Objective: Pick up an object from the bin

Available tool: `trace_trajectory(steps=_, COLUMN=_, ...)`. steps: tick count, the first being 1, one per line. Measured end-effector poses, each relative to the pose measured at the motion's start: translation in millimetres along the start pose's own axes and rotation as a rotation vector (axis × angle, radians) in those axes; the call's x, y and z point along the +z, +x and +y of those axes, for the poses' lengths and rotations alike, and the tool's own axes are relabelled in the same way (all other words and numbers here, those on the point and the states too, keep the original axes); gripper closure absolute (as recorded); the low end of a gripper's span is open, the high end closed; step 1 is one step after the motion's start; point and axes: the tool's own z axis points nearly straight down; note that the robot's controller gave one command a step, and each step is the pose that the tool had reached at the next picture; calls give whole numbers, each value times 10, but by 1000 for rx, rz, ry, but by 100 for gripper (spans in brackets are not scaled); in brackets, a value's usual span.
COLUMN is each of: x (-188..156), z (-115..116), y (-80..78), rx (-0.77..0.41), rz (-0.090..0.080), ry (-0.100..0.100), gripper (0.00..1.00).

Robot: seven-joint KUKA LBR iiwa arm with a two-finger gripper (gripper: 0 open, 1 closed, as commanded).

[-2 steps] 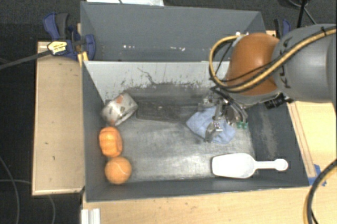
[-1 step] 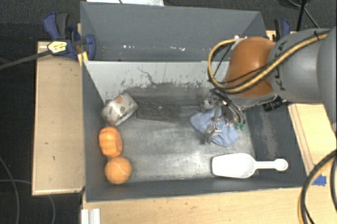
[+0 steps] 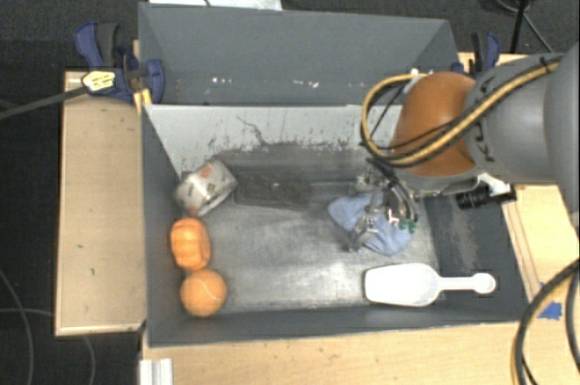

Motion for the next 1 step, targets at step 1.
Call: trace_trajectory(steps=1, x=-23, z=52, y=-161, rx=-162, rz=1, ry=0, gripper=100)
